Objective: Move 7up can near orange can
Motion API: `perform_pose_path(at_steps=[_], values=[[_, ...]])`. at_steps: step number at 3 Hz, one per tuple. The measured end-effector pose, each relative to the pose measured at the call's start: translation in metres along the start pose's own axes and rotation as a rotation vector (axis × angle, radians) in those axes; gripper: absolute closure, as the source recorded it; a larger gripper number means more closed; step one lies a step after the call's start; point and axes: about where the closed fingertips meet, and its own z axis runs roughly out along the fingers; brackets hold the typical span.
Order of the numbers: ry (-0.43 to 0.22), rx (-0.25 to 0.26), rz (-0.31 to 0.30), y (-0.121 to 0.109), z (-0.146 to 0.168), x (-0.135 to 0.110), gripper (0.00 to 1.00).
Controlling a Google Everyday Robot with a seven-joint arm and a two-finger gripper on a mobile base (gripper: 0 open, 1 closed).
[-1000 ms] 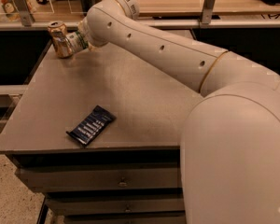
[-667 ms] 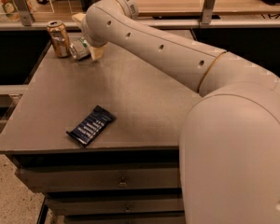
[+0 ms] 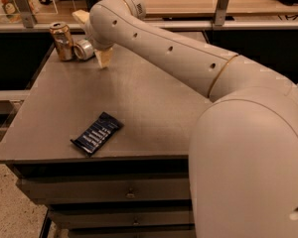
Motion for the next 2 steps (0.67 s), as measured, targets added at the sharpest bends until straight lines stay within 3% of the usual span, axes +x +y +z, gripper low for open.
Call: perform_pose_path(at_steps=[2], values=[[0.000, 0.000, 0.000, -0.0021, -0.0016, 0.0002, 0.00]])
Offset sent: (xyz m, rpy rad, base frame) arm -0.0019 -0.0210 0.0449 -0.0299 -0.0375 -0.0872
